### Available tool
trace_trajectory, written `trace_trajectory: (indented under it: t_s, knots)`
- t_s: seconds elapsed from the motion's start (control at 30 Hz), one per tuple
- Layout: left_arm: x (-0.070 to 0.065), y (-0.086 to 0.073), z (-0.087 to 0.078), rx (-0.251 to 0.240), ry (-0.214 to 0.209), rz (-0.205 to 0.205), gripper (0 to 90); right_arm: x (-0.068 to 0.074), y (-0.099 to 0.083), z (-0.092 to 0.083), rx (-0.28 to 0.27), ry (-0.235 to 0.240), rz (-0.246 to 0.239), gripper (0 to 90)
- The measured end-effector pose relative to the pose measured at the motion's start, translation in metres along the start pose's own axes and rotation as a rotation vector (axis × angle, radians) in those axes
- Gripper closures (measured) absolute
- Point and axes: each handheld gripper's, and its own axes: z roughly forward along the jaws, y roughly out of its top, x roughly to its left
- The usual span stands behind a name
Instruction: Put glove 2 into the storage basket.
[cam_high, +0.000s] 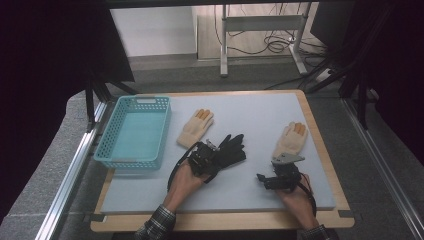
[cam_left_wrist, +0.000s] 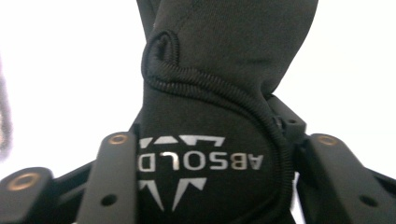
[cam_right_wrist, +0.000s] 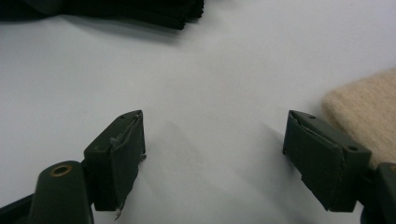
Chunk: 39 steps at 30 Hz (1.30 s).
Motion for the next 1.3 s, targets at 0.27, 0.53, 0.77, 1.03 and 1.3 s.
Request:
trace_trajectory:
  t_s: [0.27, 0.53, 0.77, 1.03, 1.3]
  knots:
    - [0.003, 0.001, -0.011, -0.042, 0.006, 0.017, 65.3, 0.0, 0.0, 0.0, 0.002, 0.0, 0.0, 20.3]
    - [0.01, 0.007, -0.032, -0.09, 0.018, 0.002, 66.1, 0.0, 0.0, 0.0, 0.001, 0.0, 0.001, 20.3]
    - [0.02, 0.013, -0.052, -0.115, 0.051, -0.016, 65.9, 0.0, 0.0, 0.0, 0.002, 0.001, 0.001, 20.3]
    - [0.042, 0.016, -0.074, -0.135, 0.12, -0.077, 65.7, 0.0, 0.0, 0.0, 0.001, 0.001, 0.0, 20.3]
    - [0.071, 0.01, -0.097, -0.156, 0.196, -0.126, 65.7, 0.0, 0.0, 0.0, 0.001, 0.0, -0.001, 20.3]
